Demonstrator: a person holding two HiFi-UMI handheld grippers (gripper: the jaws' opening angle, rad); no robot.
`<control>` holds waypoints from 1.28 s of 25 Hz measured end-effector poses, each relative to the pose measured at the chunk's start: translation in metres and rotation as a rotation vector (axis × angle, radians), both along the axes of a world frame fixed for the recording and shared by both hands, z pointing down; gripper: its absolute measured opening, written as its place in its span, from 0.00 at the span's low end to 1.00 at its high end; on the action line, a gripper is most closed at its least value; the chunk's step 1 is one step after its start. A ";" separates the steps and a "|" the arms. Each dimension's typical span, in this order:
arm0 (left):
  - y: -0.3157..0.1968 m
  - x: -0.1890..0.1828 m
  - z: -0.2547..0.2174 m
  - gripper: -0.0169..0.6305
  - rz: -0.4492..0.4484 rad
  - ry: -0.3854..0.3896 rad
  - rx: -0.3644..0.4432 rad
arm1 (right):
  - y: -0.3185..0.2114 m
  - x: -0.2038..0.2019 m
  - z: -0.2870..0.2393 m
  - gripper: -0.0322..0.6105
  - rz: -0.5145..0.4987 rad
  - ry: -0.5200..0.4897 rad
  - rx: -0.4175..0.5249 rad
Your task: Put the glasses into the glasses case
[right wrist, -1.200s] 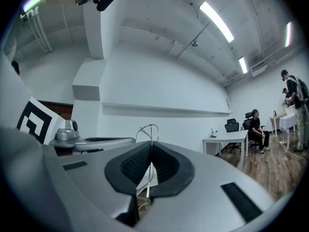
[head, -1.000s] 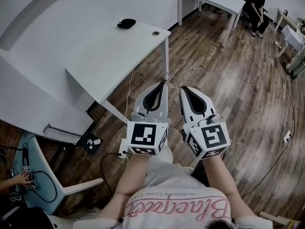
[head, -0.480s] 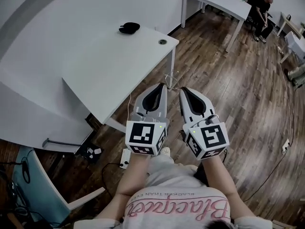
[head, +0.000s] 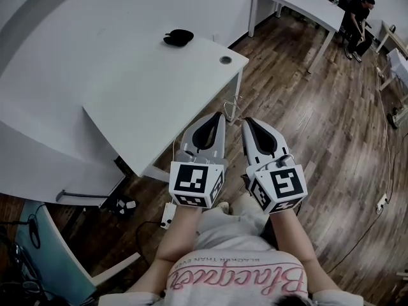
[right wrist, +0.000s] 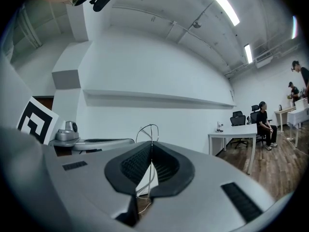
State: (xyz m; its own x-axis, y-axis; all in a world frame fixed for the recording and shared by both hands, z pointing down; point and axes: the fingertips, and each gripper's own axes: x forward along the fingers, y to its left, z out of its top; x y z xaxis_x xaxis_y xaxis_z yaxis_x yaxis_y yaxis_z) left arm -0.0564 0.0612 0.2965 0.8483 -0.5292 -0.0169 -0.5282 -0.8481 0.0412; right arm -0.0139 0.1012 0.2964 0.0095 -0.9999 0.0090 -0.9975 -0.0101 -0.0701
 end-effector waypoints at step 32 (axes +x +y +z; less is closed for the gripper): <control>-0.221 0.161 -0.004 0.04 -0.228 -0.069 0.029 | -0.234 0.177 -0.007 0.07 -0.200 -0.063 0.017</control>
State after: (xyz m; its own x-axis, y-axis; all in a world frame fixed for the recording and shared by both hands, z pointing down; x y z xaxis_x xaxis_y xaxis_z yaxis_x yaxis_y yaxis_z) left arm 0.1044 -0.1599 0.2924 0.7067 -0.7072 0.0193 -0.7068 -0.7070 -0.0242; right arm 0.1633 -0.1331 0.2897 -0.1896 -0.9818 -0.0139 -0.9731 0.1898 -0.1304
